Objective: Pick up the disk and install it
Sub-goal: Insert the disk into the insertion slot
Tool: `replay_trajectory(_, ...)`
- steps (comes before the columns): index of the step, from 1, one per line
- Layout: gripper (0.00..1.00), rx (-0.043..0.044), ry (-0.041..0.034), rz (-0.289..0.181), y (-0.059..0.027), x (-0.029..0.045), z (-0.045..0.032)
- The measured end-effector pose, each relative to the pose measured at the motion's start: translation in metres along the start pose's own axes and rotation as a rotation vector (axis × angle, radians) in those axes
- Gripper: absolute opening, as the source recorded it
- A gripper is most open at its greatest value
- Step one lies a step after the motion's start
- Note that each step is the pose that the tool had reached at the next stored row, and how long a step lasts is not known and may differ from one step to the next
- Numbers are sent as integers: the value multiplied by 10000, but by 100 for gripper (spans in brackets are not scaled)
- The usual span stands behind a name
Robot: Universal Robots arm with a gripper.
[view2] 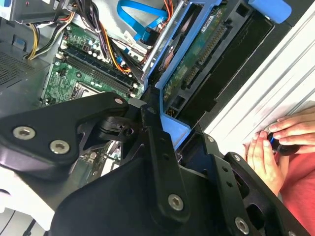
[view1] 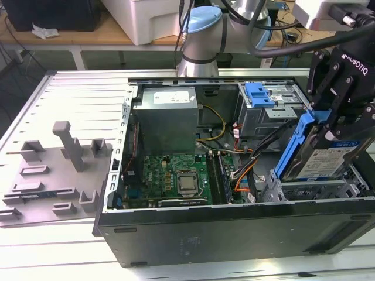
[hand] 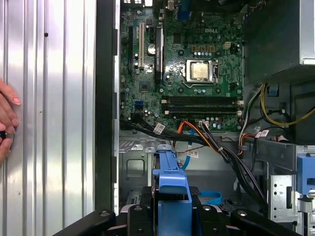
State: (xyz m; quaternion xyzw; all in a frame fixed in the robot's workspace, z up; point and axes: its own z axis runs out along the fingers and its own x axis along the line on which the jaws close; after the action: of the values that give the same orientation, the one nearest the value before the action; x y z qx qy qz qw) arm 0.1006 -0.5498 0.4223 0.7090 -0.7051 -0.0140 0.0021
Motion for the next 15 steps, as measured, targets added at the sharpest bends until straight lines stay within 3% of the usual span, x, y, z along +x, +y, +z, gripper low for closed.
replay_trajectory(15, 37, 0, -15, 0, -1, 2, 30)
